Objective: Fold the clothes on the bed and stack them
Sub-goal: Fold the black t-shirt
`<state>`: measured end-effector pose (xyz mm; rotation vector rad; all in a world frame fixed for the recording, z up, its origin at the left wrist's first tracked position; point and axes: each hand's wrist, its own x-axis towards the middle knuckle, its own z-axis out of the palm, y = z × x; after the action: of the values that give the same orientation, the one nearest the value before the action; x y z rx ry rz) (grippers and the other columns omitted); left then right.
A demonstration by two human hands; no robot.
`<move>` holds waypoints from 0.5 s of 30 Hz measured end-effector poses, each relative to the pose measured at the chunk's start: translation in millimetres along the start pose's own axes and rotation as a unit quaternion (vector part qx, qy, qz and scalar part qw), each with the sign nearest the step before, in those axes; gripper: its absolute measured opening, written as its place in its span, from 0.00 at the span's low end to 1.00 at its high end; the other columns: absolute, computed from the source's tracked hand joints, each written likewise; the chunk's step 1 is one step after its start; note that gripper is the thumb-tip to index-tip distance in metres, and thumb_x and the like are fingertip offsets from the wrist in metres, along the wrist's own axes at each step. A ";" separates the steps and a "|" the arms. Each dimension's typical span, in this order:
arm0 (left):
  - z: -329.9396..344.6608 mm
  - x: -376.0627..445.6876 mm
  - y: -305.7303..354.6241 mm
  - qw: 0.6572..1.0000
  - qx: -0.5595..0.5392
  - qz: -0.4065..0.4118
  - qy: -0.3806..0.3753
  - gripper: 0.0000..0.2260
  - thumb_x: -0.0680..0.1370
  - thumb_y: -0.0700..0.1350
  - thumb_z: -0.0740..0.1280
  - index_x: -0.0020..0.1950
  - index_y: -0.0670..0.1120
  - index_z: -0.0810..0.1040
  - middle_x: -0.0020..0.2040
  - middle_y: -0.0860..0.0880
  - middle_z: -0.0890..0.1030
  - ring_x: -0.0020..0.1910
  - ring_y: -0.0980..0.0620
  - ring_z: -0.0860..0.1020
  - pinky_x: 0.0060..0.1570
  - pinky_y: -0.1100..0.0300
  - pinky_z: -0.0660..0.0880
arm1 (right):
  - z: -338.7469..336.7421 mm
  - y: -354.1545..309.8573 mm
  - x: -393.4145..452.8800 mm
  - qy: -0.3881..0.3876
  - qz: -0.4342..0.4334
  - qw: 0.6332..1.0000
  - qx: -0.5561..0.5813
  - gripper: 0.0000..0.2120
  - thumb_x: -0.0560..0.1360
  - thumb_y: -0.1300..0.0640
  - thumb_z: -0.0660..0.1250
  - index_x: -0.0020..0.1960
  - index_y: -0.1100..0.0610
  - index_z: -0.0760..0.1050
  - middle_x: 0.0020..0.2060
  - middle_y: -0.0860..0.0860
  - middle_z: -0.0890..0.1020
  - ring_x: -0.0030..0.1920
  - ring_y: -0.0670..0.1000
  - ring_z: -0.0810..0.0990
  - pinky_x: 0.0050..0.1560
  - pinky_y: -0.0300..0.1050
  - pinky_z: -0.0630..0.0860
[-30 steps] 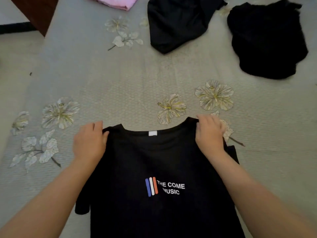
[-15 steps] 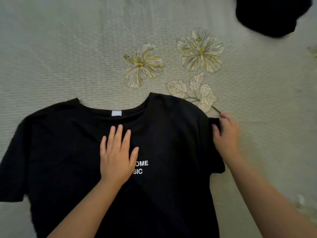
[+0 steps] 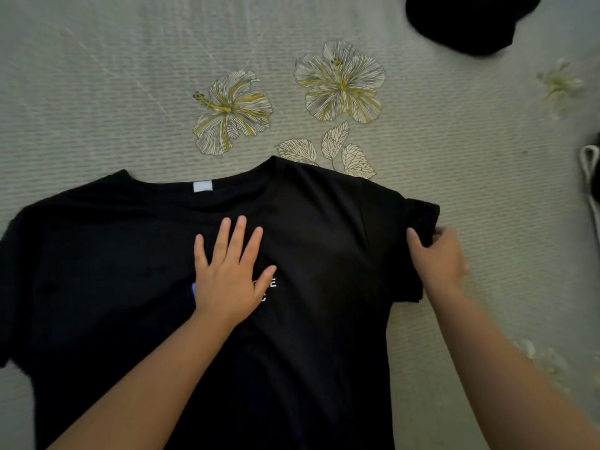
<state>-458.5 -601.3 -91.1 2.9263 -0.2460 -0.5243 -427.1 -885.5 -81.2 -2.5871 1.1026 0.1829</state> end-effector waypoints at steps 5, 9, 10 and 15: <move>4.5 1.2 0.7 1.000 0.001 -0.005 -0.008 0.30 0.74 0.60 0.48 0.70 0.45 0.67 0.71 0.41 0.66 0.70 0.41 0.62 0.65 0.37 0.54 | -8.8 0.6 -22.4 0.037 -0.077 0.992 0.091 0.09 0.78 0.60 0.60 0.48 0.67 0.71 0.42 0.62 0.76 0.44 0.62 0.76 0.42 0.47 0.67; 2.5 -0.6 -10.8 0.999 -0.052 0.004 -0.001 0.27 0.78 0.56 0.53 0.74 0.49 0.54 0.76 0.47 0.51 0.74 0.51 0.43 0.70 0.46 0.39 | -26.9 -33.9 -74.0 0.074 -0.287 0.952 0.070 0.11 0.75 0.60 0.62 0.44 0.69 0.74 0.35 0.63 0.78 0.34 0.61 0.78 0.33 0.49 0.72; -3.0 -4.0 -14.0 0.996 -0.082 0.007 0.020 0.25 0.79 0.53 0.57 0.74 0.46 0.57 0.75 0.45 0.54 0.73 0.52 0.44 0.70 0.47 0.41 | -26.1 -40.1 -93.4 0.050 -0.350 0.934 0.051 0.13 0.74 0.58 0.62 0.46 0.69 0.76 0.36 0.62 0.80 0.33 0.60 0.79 0.31 0.47 0.74; -20.4 -41.9 -44.3 0.980 -0.142 -0.068 0.123 0.23 0.75 0.46 0.58 0.67 0.36 0.68 0.70 0.37 0.65 0.71 0.45 0.54 0.68 0.45 0.49 | 2.1 -48.4 -155.0 -0.235 -0.424 0.874 -0.015 0.24 0.75 0.54 0.65 0.66 0.64 0.68 0.64 0.59 0.72 0.59 0.59 0.76 0.55 0.50 0.76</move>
<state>-484.2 -547.7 -66.6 2.7017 0.0560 -0.1908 -499.7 -748.1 -34.2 -2.5747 -0.2329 0.5647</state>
